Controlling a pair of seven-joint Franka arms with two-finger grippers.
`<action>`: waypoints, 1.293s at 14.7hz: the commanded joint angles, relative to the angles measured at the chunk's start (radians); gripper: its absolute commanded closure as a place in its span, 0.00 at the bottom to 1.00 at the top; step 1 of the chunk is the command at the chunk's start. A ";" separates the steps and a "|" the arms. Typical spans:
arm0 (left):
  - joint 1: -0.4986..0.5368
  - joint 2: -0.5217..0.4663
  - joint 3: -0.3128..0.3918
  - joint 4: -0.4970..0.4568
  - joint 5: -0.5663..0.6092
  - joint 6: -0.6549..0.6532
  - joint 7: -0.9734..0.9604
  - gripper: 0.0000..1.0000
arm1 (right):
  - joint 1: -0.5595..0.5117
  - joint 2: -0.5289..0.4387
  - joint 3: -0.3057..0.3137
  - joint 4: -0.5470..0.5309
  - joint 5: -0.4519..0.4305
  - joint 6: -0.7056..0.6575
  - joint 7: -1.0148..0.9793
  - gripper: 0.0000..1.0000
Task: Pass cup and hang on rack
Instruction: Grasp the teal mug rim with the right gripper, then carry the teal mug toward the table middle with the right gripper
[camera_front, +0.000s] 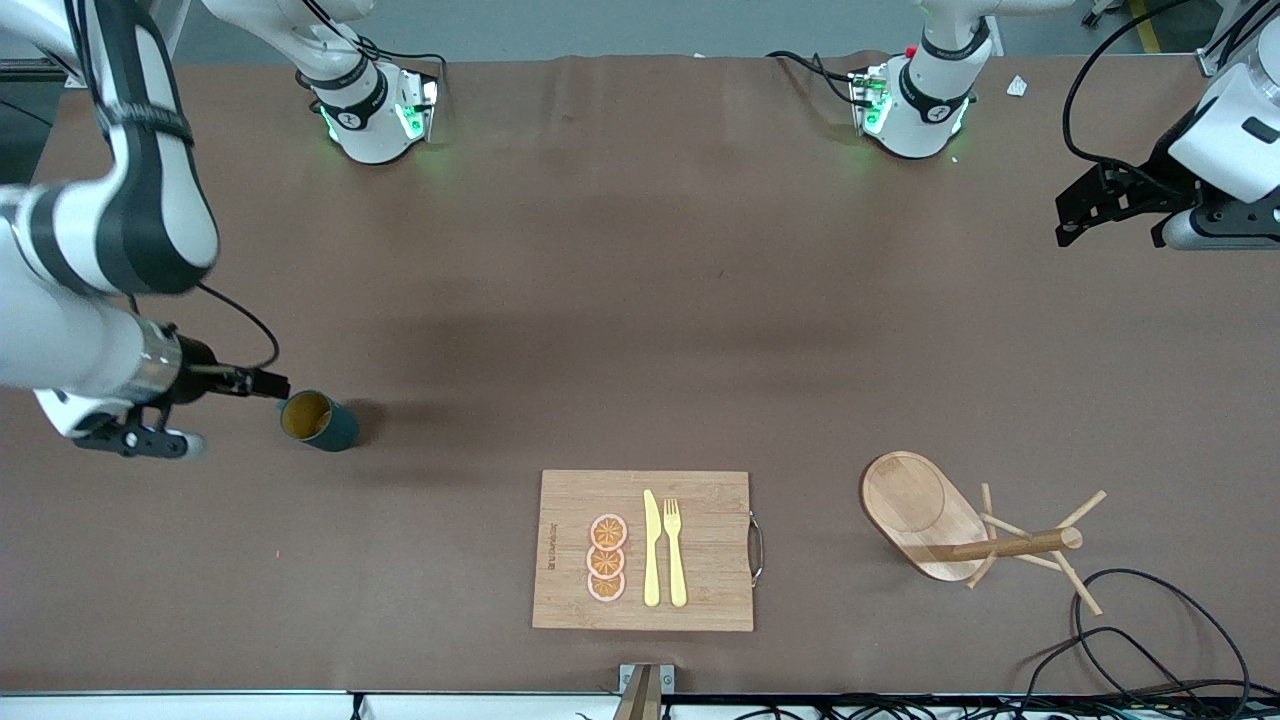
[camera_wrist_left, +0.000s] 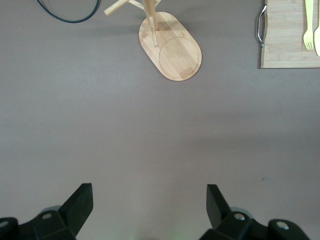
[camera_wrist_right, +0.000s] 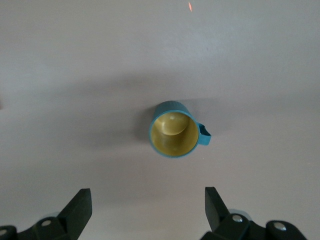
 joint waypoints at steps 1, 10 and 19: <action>0.000 0.013 0.002 0.023 0.001 -0.016 0.017 0.00 | 0.001 0.054 0.008 -0.013 0.008 0.036 0.083 0.00; -0.002 0.015 0.000 0.024 0.002 -0.016 0.015 0.00 | 0.017 0.145 0.009 -0.205 0.022 0.366 0.082 0.24; -0.005 0.013 -0.004 0.024 0.002 -0.019 0.015 0.00 | 0.015 0.144 0.008 -0.193 0.020 0.368 0.074 0.97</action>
